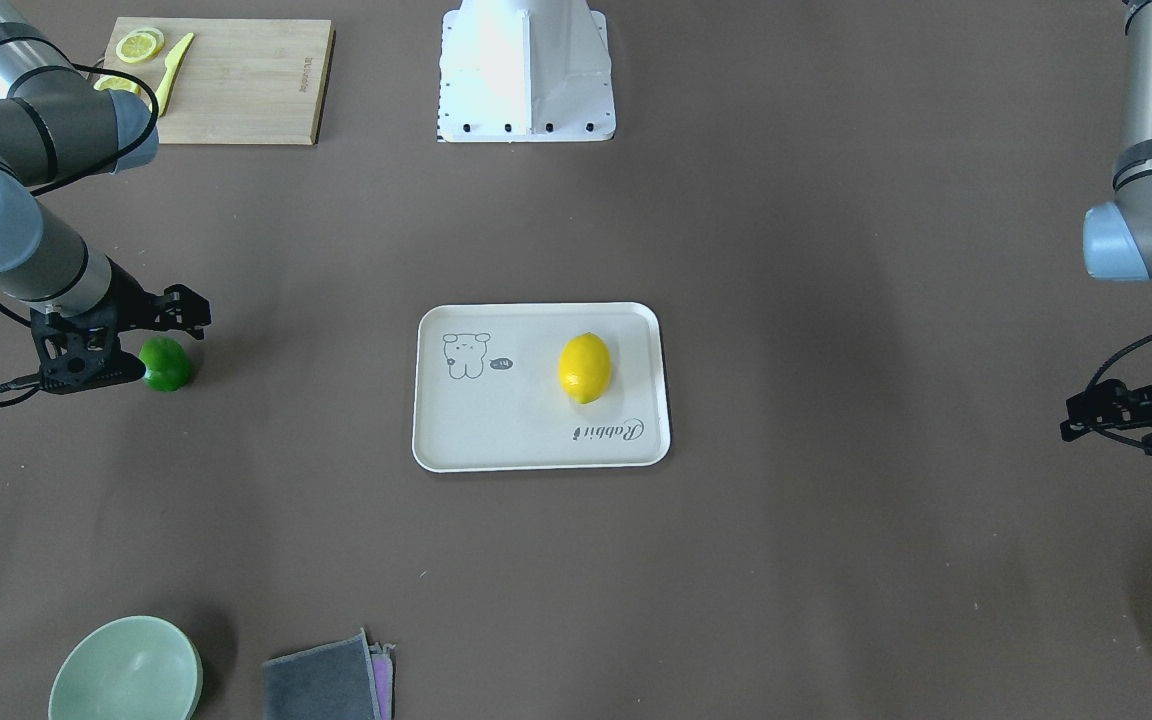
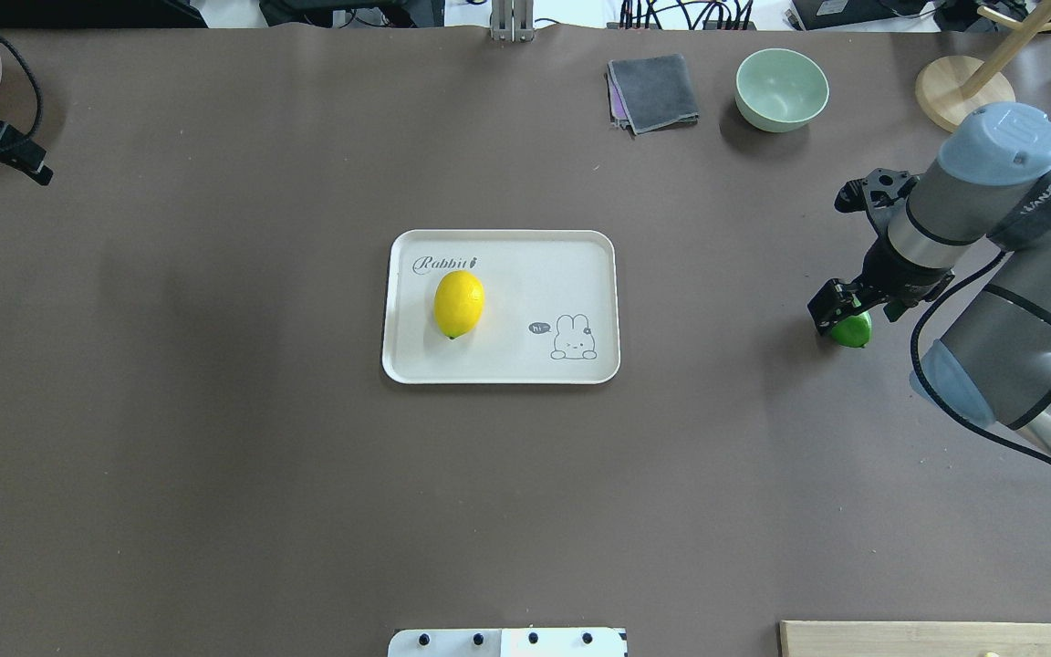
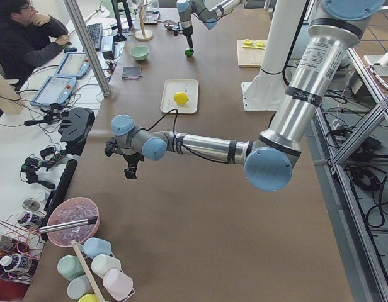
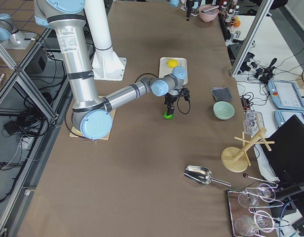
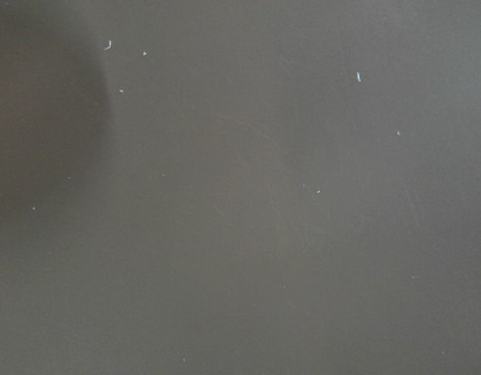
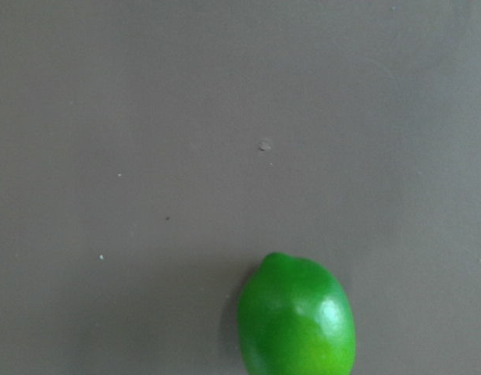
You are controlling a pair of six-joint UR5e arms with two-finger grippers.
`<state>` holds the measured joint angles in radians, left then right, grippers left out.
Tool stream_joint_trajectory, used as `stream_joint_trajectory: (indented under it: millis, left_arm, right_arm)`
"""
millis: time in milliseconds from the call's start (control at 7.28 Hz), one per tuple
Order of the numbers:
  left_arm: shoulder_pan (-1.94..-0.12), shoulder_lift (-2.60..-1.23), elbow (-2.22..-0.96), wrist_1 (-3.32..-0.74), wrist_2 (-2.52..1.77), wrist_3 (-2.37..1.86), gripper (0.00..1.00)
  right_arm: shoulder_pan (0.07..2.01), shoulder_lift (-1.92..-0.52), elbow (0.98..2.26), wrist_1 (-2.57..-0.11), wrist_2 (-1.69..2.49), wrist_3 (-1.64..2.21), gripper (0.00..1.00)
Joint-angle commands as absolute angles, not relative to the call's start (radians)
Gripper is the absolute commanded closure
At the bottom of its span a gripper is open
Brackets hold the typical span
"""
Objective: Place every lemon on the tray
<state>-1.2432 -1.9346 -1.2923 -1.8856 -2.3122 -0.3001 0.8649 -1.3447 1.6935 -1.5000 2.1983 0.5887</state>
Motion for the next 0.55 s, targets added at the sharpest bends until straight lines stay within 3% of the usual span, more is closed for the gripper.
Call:
stream_joint_trajectory:
  millis: [0,137,412]
  left_arm:
    - [-1.241,-1.933,-1.292,-1.885,-2.312,-0.299,0.02]
    - [-1.241,-1.933,-1.29,-1.885,-2.312,-0.299,0.02]
    - [-1.241,-1.933,-1.292,-1.888,-2.312,-0.299,0.02]
  right_arm:
    - [0.841,-1.351,1.645,-1.422,2.18,0.58,0.03]
    - [0.827,-1.351,1.644,-1.42,2.166,0.578,0.15]
    - [0.815,-1.344,1.647,-1.42,2.141,0.583,1.0]
